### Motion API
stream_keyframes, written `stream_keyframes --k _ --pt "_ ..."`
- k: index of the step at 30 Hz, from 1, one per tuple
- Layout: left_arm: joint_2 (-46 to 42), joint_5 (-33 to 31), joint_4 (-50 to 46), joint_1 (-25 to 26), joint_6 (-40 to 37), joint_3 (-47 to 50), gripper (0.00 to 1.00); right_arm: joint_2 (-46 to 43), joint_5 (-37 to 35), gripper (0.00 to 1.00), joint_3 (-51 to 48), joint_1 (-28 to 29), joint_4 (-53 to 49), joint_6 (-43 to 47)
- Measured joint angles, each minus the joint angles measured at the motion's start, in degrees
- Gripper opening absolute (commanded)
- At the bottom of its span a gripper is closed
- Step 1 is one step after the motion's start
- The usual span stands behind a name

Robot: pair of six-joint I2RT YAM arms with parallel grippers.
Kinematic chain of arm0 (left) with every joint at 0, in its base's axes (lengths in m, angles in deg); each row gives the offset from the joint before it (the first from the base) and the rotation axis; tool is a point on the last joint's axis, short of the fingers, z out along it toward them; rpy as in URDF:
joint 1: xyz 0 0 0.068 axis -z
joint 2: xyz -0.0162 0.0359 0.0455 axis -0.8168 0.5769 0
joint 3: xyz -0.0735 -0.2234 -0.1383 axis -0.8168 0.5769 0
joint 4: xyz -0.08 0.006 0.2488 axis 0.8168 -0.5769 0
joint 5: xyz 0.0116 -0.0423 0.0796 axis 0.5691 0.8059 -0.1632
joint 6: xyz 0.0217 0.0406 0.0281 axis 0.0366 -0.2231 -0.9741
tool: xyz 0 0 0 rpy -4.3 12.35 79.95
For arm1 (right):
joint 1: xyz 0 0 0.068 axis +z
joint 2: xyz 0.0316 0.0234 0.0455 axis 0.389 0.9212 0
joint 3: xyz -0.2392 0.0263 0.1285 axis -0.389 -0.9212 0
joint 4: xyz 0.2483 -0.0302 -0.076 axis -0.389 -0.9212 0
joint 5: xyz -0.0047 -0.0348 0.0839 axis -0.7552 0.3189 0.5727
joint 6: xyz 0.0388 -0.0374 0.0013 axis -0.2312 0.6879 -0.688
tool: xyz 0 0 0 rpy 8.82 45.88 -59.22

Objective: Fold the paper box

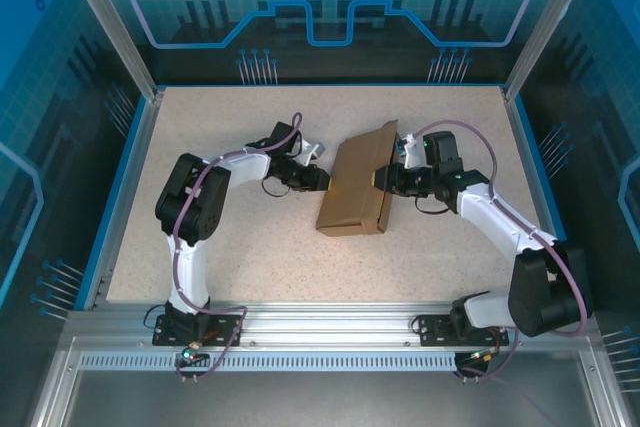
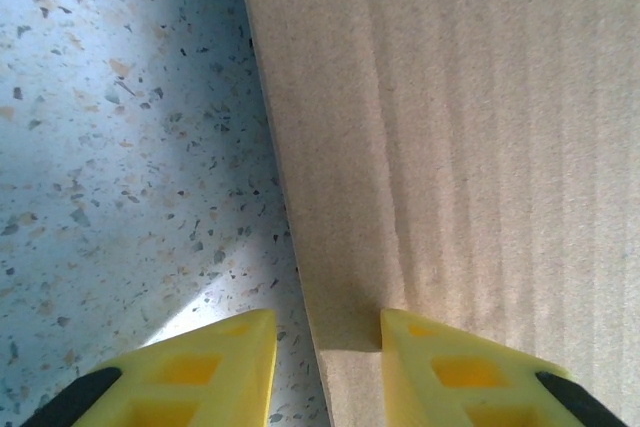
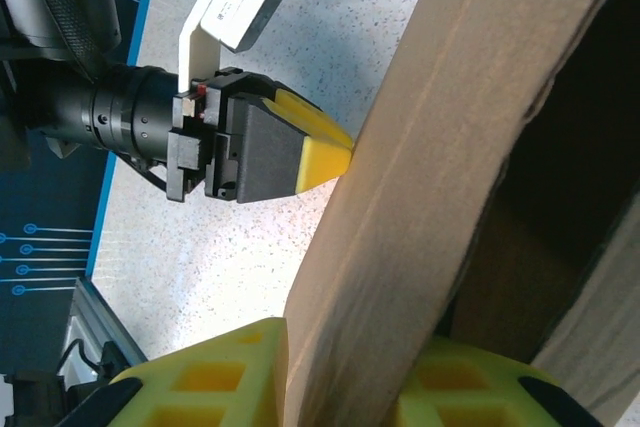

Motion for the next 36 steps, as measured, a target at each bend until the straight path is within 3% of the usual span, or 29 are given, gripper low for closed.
stream_keyframes --k 10,25,36 --pt "0.1 0.0 0.1 0.0 0.0 0.0 0.34 0.0 -0.7 0.23 0.5 -0.5 -2.3 2.1" --pt "0.0 1.3 6.7 0.2 8.0 2.3 0.58 2.7 -4.6 0.22 0.3 -4.5 -5.2 6.5" --pt "-0.5 1.4 11.0 1.1 12.0 3.6 0.64 6.3 -6.2 0.32 -2.1 -6.9 -5.8 8.9"
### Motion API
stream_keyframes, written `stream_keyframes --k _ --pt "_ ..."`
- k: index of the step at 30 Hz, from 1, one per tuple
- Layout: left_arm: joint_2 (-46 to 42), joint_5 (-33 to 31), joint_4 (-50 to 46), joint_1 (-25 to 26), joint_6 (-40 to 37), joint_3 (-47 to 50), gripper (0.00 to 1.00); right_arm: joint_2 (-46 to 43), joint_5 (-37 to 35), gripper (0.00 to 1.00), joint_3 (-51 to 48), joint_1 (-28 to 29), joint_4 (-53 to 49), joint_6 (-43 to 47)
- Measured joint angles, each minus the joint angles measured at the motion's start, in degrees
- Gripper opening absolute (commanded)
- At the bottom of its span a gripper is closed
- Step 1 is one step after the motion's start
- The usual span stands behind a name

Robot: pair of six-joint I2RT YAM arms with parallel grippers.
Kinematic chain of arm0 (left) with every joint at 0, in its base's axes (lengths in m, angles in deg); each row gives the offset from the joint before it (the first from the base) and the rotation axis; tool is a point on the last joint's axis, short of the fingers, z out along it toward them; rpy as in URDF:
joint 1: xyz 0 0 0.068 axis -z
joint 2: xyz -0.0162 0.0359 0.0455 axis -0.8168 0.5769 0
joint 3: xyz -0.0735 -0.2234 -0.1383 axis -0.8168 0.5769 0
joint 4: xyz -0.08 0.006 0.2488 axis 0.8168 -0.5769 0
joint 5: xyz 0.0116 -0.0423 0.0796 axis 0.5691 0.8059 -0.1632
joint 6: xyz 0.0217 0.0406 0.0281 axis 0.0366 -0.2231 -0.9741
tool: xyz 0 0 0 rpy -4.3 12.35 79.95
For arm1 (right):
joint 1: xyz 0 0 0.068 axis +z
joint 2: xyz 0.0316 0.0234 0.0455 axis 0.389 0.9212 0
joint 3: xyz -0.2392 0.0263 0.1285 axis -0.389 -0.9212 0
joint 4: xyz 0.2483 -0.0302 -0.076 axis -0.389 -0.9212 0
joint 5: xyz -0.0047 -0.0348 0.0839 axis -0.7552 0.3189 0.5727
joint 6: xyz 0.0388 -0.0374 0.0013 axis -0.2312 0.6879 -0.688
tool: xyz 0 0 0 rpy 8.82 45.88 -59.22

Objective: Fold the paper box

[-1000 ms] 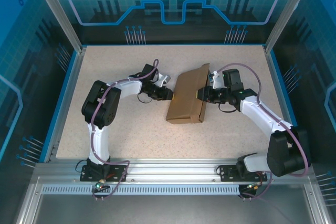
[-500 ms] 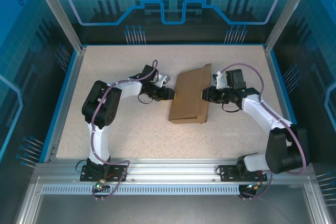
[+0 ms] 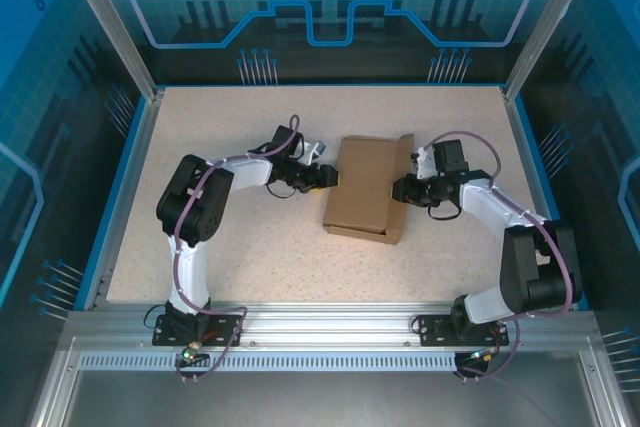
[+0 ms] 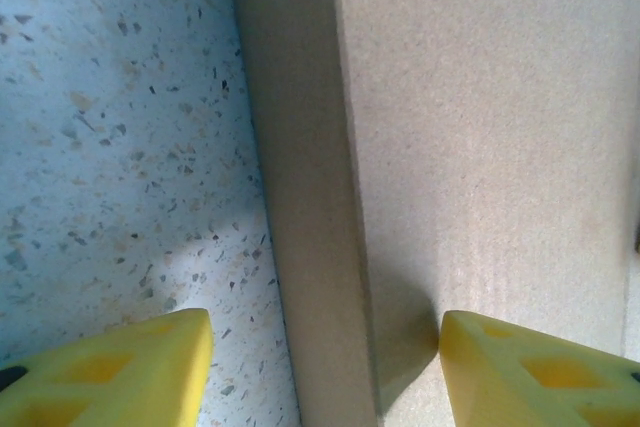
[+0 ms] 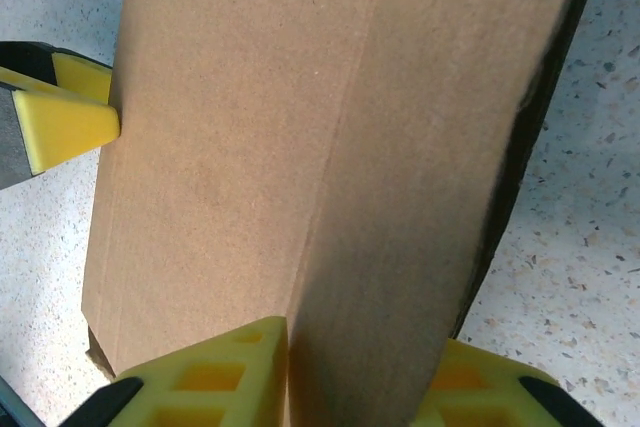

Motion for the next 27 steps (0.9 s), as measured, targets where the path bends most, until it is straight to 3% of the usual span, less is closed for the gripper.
stream_keyframes --k 12,20,27 --pt "-1.0 -0.8 -0.1 0.5 -0.1 0.1 0.66 -0.4 -0.3 0.64 -0.1 -2.7 -0.9 2.1" --pt "-1.0 -1.7 -0.6 1.6 -0.1 0.1 0.64 0.5 0.1 0.80 -0.1 -2.9 0.0 1.7" --pt "-1.5 -2.0 -0.7 2.9 -0.1 0.1 0.64 4.2 5.3 0.81 -1.2 -2.9 4.5 0.0"
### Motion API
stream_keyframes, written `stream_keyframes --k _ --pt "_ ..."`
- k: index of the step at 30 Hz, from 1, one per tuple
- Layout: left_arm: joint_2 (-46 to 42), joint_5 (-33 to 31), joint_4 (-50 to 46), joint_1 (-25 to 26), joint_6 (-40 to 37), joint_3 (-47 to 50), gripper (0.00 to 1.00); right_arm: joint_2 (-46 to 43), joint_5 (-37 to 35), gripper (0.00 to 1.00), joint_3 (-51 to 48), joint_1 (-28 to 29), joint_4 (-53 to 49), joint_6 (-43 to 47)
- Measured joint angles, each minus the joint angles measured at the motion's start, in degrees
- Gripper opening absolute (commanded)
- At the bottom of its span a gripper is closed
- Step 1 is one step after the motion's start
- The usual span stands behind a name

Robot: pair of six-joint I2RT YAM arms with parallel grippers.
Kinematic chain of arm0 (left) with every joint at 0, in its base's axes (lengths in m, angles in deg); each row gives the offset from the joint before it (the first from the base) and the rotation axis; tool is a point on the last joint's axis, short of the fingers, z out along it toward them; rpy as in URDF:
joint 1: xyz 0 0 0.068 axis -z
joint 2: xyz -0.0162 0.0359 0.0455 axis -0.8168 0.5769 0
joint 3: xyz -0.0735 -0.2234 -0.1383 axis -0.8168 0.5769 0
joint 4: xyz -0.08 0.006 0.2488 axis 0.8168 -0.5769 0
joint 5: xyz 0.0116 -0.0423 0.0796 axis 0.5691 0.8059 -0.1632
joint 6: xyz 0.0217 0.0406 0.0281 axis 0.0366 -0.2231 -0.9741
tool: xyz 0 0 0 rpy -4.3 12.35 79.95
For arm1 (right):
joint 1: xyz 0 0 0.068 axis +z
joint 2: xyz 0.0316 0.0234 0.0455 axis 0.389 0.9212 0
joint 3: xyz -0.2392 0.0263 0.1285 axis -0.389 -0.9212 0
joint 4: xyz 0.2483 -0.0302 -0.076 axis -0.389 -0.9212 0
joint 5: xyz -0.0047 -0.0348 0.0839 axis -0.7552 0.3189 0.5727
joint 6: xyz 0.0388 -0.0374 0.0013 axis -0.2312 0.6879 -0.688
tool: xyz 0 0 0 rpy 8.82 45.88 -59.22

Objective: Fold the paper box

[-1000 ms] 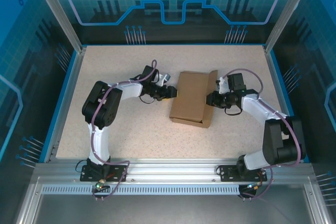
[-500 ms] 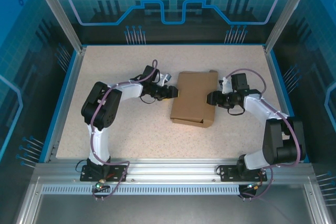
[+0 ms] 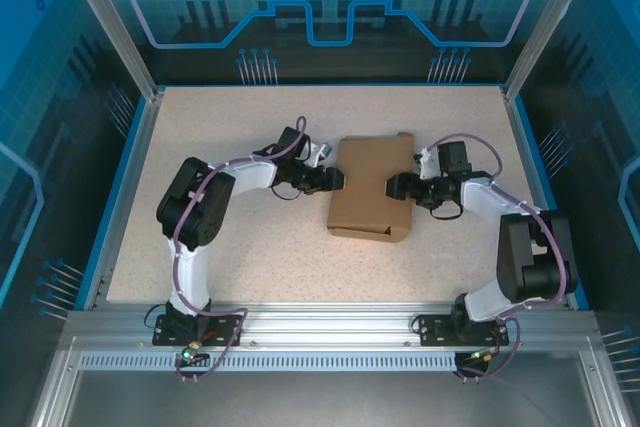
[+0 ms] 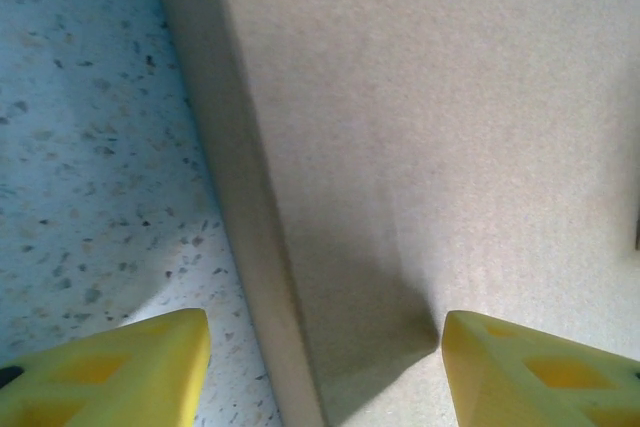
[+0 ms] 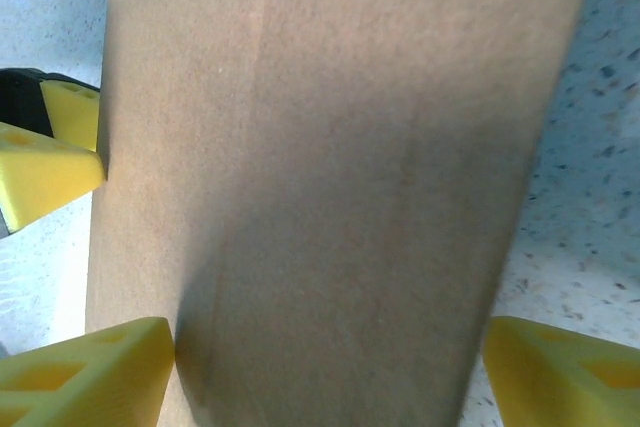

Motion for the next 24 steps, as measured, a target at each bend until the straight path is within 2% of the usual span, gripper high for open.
stream_keyframes --k 5,13,20,24 --pt "-0.2 -0.3 0.0 1.4 0.0 0.0 0.64 1.4 3.5 0.78 -1.2 0.0 3.7 -2.0" --pt "-0.2 -2.4 -1.1 2.3 0.0 -0.9 0.64 2.3 5.3 0.70 -2.4 0.5 7.8 -4.9" --pt "-0.2 -8.0 -6.1 4.3 -1.5 -4.0 0.65 3.4 5.1 0.65 -2.5 1.9 9.7 -6.8" --pt "-0.5 -11.7 -8.9 5.5 -2.4 -5.3 0.61 4.2 5.1 0.62 -2.5 2.1 10.8 -7.6"
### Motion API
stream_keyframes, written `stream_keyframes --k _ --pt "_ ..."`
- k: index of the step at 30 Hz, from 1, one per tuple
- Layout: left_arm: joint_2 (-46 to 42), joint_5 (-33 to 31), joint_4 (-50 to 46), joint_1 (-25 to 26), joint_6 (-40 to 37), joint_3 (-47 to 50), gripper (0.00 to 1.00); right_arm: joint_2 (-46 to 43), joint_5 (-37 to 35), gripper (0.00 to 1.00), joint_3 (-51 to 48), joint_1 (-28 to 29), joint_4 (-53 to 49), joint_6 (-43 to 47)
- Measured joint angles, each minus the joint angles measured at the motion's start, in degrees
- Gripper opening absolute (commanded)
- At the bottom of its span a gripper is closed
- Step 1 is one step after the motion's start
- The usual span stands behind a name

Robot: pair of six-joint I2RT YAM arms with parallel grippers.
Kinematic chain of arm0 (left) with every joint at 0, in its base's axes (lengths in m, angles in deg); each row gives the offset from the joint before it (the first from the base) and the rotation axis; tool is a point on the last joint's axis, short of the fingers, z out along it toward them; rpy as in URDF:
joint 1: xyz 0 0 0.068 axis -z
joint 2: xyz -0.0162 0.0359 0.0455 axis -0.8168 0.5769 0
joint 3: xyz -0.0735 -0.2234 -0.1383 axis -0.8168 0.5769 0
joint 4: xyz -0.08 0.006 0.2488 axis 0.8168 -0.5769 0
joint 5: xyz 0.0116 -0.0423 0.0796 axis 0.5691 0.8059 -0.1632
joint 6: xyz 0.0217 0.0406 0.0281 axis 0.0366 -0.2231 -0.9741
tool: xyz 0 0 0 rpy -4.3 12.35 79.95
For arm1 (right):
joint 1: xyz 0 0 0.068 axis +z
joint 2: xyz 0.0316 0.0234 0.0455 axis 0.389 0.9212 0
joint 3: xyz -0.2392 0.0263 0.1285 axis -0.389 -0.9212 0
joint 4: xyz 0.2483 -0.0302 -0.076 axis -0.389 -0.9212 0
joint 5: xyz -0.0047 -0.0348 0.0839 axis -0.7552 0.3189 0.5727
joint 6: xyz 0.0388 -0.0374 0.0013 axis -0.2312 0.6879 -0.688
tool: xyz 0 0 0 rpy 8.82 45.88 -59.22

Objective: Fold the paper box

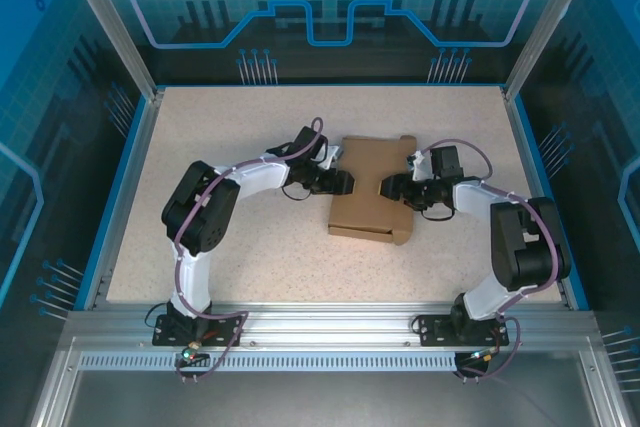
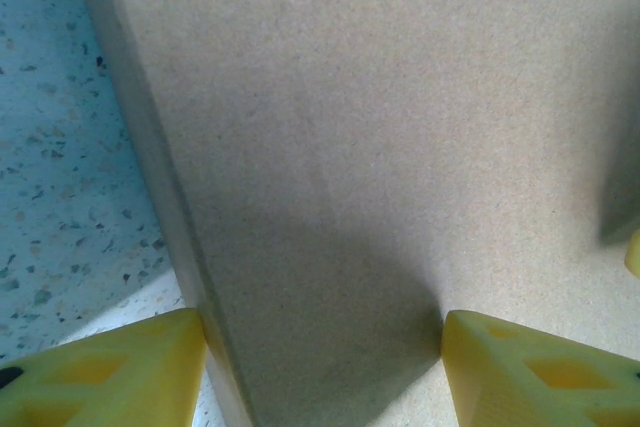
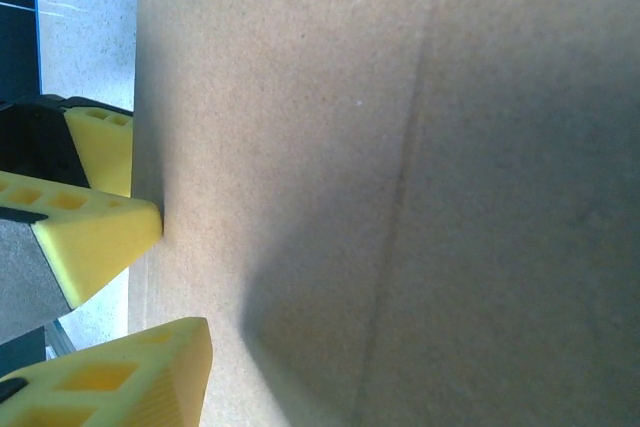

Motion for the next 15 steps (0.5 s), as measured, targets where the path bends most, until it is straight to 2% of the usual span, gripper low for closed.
stream_keyframes --k 6,15 --pt "-0.7 -3.3 -1.9 0.5 -1.4 0.0 0.59 0.7 0.1 0.57 0.0 0.2 1.0 -0.2" --pt "-1.4 -5.3 -3.5 0.7 -2.8 0.0 0.64 1.7 -0.2 0.47 -0.2 0.8 2.3 -0.5"
